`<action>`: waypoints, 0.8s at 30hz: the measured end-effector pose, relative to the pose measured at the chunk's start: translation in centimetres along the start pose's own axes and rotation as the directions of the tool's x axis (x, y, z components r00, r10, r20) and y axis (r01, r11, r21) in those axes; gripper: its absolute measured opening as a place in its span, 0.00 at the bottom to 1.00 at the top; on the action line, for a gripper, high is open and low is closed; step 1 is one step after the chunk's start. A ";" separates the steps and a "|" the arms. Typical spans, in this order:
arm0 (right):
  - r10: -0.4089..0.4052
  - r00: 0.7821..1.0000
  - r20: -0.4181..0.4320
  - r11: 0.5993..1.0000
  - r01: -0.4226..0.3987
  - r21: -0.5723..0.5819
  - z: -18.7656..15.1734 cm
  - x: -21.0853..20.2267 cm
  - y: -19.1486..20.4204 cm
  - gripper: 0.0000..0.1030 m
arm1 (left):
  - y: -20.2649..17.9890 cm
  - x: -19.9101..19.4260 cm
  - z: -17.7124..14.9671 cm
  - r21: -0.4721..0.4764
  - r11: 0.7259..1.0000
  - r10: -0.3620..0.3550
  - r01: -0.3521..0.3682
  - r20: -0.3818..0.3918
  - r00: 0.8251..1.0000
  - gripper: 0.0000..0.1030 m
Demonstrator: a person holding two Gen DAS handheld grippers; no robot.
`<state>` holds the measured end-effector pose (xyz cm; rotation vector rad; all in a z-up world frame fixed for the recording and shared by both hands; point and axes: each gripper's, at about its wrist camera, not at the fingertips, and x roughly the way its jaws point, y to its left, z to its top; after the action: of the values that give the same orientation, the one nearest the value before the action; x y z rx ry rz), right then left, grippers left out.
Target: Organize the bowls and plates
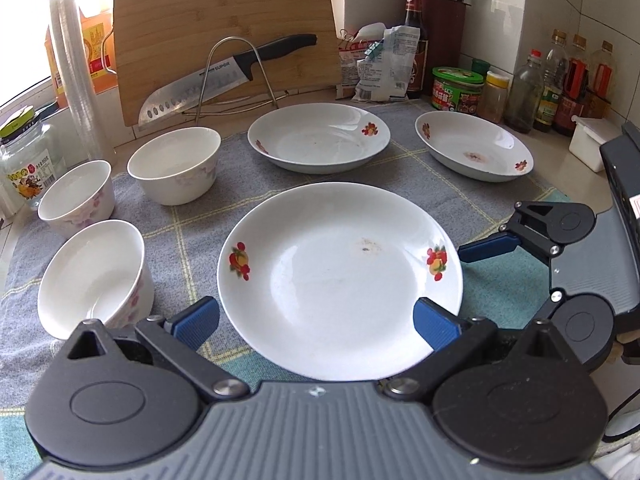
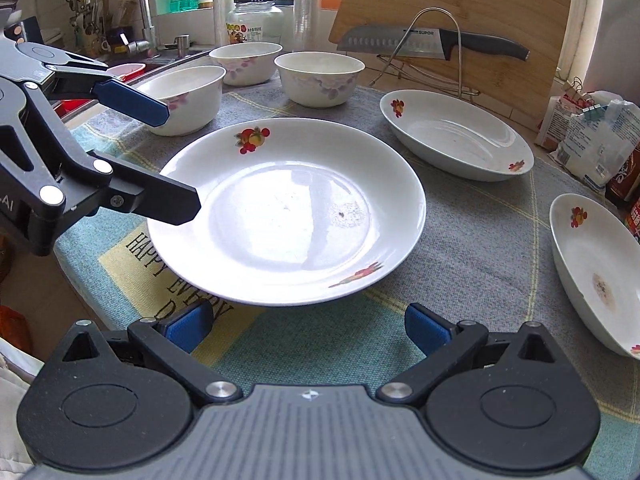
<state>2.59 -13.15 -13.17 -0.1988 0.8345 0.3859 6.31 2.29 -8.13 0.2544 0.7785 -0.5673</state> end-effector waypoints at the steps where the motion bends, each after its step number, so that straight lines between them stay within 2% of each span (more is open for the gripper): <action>1: 0.006 1.000 -0.001 1.000 -0.006 -0.004 0.0 0.1 0.1 1.00 | 0.2 0.1 0.0 -0.007 1.000 -0.003 0.003 -0.007 1.000 0.99; 5: 0.037 0.999 0.006 0.999 -0.037 -0.016 0.1 0.7 0.3 1.00 | 0.7 0.6 0.2 -0.012 1.000 -0.005 0.004 -0.026 1.000 0.99; 13: 0.072 0.997 0.040 0.996 -0.070 -0.047 0.3 1.2 0.1 1.00 | 1.3 1.8 1.8 0.040 0.999 -0.003 0.005 -0.050 0.999 0.99; 24: 0.059 0.993 0.106 0.998 -0.056 -0.032 -0.1 1.2 0.1 1.00 | 3.5 6.2 4.5 0.091 0.991 -0.090 0.102 -0.121 0.989 0.99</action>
<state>3.17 -12.75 -14.18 -0.1796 0.7312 0.4591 14.50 0.89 -9.50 0.3429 0.8808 -0.6869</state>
